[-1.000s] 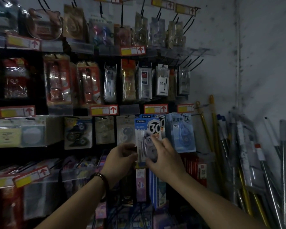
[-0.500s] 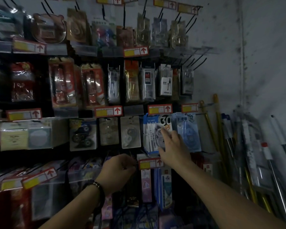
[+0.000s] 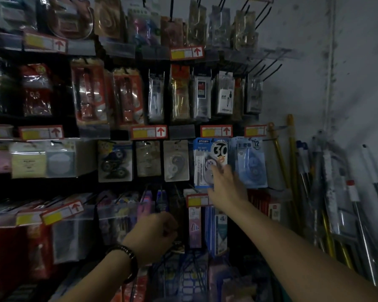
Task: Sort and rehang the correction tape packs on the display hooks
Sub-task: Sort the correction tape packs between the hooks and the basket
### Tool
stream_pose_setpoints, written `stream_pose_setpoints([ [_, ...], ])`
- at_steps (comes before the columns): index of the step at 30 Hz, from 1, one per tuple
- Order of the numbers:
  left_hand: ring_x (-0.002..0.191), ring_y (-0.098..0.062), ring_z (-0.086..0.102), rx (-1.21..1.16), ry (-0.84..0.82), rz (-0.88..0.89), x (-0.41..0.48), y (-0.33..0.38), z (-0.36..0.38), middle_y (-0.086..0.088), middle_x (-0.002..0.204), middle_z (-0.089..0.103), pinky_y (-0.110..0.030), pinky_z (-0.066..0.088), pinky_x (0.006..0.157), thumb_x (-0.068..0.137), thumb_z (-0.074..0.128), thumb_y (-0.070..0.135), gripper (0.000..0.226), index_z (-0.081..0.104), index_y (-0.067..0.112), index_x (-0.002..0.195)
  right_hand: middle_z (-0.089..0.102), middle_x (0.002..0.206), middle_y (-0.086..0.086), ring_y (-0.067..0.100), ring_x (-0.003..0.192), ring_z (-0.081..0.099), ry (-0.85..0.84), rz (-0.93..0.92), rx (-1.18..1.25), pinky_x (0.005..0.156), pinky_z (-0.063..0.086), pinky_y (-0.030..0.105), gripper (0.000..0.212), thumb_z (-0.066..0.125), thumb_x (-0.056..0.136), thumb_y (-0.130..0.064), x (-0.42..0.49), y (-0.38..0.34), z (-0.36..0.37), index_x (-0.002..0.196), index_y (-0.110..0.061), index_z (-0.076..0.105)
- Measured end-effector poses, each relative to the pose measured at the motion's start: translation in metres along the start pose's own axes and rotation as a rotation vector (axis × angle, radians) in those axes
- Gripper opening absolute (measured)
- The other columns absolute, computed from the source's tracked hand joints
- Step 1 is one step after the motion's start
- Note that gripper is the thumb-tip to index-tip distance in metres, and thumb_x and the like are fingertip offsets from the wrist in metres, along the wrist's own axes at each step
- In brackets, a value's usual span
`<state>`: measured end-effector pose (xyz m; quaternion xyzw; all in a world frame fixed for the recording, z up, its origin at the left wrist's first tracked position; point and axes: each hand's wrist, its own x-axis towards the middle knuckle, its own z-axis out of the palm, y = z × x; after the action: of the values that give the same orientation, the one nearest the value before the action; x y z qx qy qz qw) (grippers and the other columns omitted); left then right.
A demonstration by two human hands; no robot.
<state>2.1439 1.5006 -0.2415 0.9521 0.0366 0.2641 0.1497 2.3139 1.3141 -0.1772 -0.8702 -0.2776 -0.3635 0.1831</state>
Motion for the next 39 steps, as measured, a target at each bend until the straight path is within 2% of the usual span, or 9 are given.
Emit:
stream_pose_setpoints([
  [5, 0.093, -0.003, 0.070, -0.003, -0.154, -0.082, -0.062, -0.033, 0.023, 0.017, 0.095, 0.074, -0.021, 0.056, 0.082, 0.095, 0.066, 0.032, 0.007, 0.069, 0.036, 0.090, 0.047, 0.129, 0.003, 0.026, 0.119, 0.049, 0.054, -0.095, 0.068, 0.084, 0.051, 0.039, 0.041, 0.060, 0.097, -0.041, -0.056, -0.008, 0.012, 0.132, -0.021, 0.054],
  [10, 0.099, -0.008, 0.073, 0.056, -0.291, -0.167, -0.145, -0.075, 0.073, 0.012, 0.103, 0.077, -0.017, 0.051, 0.077, 0.099, 0.066, 0.034, 0.012, 0.074, 0.029, 0.107, 0.054, 0.110, -0.005, 0.020, 0.102, 0.057, -0.019, -0.184, 0.290, 0.075, 0.054, 0.038, 0.020, 0.064, 0.097, -0.037, -0.149, -0.032, 0.052, 0.110, -0.023, 0.060],
  [16, 0.101, -0.006, 0.071, 0.024, -0.520, -0.373, -0.271, -0.122, 0.142, 0.013, 0.111, 0.077, -0.022, 0.058, 0.083, 0.102, 0.066, 0.035, 0.016, 0.076, 0.031, 0.114, 0.063, 0.092, -0.009, 0.014, 0.083, 0.063, -0.472, -0.098, 0.456, 0.068, 0.054, 0.034, 0.010, 0.067, 0.093, -0.036, -0.303, -0.066, 0.145, 0.095, -0.028, 0.062],
  [19, 0.091, -0.001, 0.066, 0.022, -0.608, -0.494, -0.329, -0.149, 0.178, 0.015, 0.112, 0.075, -0.012, 0.047, 0.068, 0.102, 0.064, 0.043, 0.018, 0.074, 0.035, 0.114, 0.068, 0.090, -0.007, 0.015, 0.083, 0.066, -0.743, 0.009, 0.487, 0.071, 0.056, 0.032, 0.009, 0.070, 0.090, -0.033, -0.391, -0.073, 0.200, 0.094, -0.026, 0.066],
  [25, 0.104, -0.020, 0.073, -0.046, -0.765, -0.655, -0.403, -0.186, 0.241, -0.001, 0.117, 0.077, -0.034, 0.060, 0.091, 0.104, 0.062, 0.029, 0.019, 0.074, 0.024, 0.117, 0.072, 0.087, -0.011, 0.009, 0.084, 0.068, -1.114, 0.381, 0.521, 0.076, 0.057, 0.030, 0.011, 0.076, 0.088, -0.034, -0.547, -0.089, 0.283, 0.089, -0.026, 0.069],
  [28, 0.112, -0.022, 0.071, -0.077, -0.815, -0.713, -0.417, -0.199, 0.274, -0.003, 0.122, 0.077, -0.036, 0.058, 0.097, 0.103, 0.065, 0.030, 0.022, 0.074, 0.020, 0.120, 0.073, 0.098, -0.003, 0.016, 0.093, 0.070, -1.202, 0.511, 0.508, 0.084, 0.059, 0.037, 0.008, 0.077, 0.087, -0.020, -0.617, -0.097, 0.316, 0.093, -0.018, 0.071],
  [32, 0.118, -0.023, 0.068, -0.120, -0.858, -0.835, -0.438, -0.219, 0.314, -0.004, 0.127, 0.073, -0.041, 0.056, 0.105, 0.104, 0.062, 0.031, 0.024, 0.070, 0.020, 0.124, 0.061, 0.120, 0.011, 0.012, 0.095, 0.060, -1.323, 0.440, 0.462, 0.068, 0.048, 0.010, 0.026, 0.063, 0.090, 0.002, -0.666, -0.105, 0.350, 0.113, -0.010, 0.060],
  [36, 0.126, -0.028, 0.065, -0.176, -1.048, -0.904, -0.455, -0.235, 0.342, -0.008, 0.137, 0.068, -0.045, 0.054, 0.109, 0.105, 0.059, 0.040, 0.039, 0.064, 0.019, 0.138, 0.043, 0.151, 0.004, 0.025, 0.138, 0.045, -1.328, 0.231, 0.333, 0.115, 0.041, 0.034, 0.074, 0.072, 0.090, -0.018, -0.662, -0.117, 0.390, 0.156, -0.025, 0.039],
  [39, 0.125, -0.028, 0.065, -0.169, -1.080, -0.888, -0.453, -0.242, 0.352, -0.009, 0.138, 0.067, -0.046, 0.054, 0.108, 0.105, 0.057, 0.045, 0.041, 0.063, 0.022, 0.138, 0.015, 0.171, 0.004, 0.032, 0.155, 0.020, -1.355, 0.074, 0.217, 0.126, 0.025, 0.046, 0.082, 0.064, 0.094, -0.008, -0.646, -0.128, 0.424, 0.164, -0.022, 0.024],
])
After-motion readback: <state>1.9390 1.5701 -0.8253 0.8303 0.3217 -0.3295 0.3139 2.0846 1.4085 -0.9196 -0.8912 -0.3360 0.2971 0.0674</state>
